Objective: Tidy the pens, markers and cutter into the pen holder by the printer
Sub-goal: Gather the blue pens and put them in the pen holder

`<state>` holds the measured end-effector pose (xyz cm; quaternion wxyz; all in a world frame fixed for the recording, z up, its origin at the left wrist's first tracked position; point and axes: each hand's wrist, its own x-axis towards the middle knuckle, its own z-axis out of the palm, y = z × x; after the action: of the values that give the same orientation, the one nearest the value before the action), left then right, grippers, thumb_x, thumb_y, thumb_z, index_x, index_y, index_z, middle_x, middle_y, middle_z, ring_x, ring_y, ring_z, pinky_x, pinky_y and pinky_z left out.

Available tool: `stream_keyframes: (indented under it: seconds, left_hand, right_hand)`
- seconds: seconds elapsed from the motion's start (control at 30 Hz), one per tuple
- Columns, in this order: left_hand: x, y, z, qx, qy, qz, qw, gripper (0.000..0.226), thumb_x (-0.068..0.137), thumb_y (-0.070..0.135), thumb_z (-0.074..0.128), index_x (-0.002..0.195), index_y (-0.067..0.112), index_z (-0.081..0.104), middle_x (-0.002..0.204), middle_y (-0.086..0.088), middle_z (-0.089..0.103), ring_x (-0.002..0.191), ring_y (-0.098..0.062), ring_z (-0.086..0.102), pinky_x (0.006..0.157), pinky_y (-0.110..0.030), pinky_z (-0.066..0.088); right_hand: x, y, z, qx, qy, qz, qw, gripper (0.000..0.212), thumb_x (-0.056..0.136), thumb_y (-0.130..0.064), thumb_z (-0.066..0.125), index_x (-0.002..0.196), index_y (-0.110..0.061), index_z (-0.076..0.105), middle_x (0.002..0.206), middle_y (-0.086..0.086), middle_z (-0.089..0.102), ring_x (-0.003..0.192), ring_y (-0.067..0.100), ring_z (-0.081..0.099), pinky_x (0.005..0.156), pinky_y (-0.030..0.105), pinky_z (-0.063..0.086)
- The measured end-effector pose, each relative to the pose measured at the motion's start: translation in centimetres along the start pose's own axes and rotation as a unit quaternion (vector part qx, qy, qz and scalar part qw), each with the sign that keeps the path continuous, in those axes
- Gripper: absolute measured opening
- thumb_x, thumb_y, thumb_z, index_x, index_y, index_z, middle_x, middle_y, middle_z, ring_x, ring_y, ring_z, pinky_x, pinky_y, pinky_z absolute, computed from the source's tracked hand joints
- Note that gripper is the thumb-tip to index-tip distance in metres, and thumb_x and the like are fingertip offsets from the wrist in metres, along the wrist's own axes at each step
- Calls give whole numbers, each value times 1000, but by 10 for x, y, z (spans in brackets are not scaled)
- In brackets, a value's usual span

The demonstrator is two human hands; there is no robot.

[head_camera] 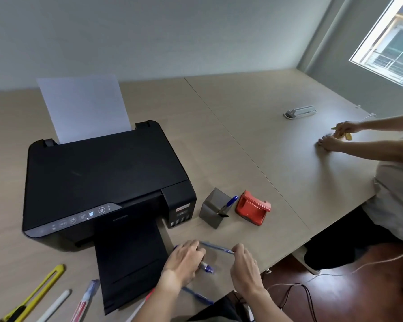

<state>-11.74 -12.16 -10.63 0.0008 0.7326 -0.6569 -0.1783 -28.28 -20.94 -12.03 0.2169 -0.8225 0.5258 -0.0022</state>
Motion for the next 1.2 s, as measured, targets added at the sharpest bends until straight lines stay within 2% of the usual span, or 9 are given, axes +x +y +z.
stream_keyframes:
  seconds: [0.13,0.27,0.43,0.53,0.73,0.87,0.97,1.07,1.2]
  left_hand:
    - [8,-3,-31,-65,66,8,996,23,95,18,52,118,18,52,119,-4,59,111,-21,54,96,-34,42]
    - [17,-10,-60,-138,113,3,984,30,98,24,49,128,23,43,117,-2,64,103,-20,64,92,-38,52]
    - [28,-13,-84,-196,170,17,966,49,97,22,45,140,33,24,122,0,65,104,-22,65,90,-41,52]
    - [35,-13,-93,-218,202,23,955,46,97,24,45,137,36,25,123,5,63,104,-20,64,86,-40,52]
    - [45,-13,-109,-228,284,37,931,41,100,22,49,138,23,33,116,8,62,93,-11,64,80,-20,50]
    - [52,-11,-108,-262,312,26,913,36,99,19,51,133,21,40,111,7,62,94,-10,63,80,-18,48]
    - [54,-8,-103,-265,309,35,912,36,100,20,51,133,23,38,113,7,62,95,-9,63,82,-19,49]
    - [54,-8,-102,-258,311,43,914,38,100,22,52,135,20,38,115,5,63,95,-12,64,83,-26,53]
    - [56,-10,-112,-241,355,61,901,41,96,14,59,132,18,39,111,2,66,95,-10,65,84,-17,48]
  right_hand:
    - [15,-3,-32,111,142,-120,976,19,83,-1,41,88,-17,51,84,-2,50,76,21,50,70,31,41]
    - [47,-20,-62,145,229,-131,954,18,84,-5,39,84,-15,54,83,-3,46,73,19,44,66,35,42]
    - [68,-39,-72,110,231,-122,959,24,75,2,44,88,-13,57,90,-1,48,73,18,44,71,32,40]
    - [72,-44,-69,106,222,-128,961,24,81,6,54,92,-15,56,94,0,48,77,20,49,76,39,47]
    - [74,-50,-69,144,250,-106,952,28,78,10,59,91,-14,58,98,3,48,83,20,50,78,40,50]
    - [81,-50,-74,134,238,-80,959,31,76,13,57,90,-14,55,100,3,48,80,19,50,77,30,42]
    - [81,-50,-77,98,203,-91,970,34,78,13,56,102,-10,57,106,6,55,87,21,56,82,25,37]
    - [79,-48,-73,83,211,-100,969,33,79,11,58,108,-6,56,109,9,58,91,27,59,84,37,49]
    - [72,-50,-70,158,198,-37,967,20,89,-5,55,100,-20,47,97,3,52,76,28,57,72,46,52]
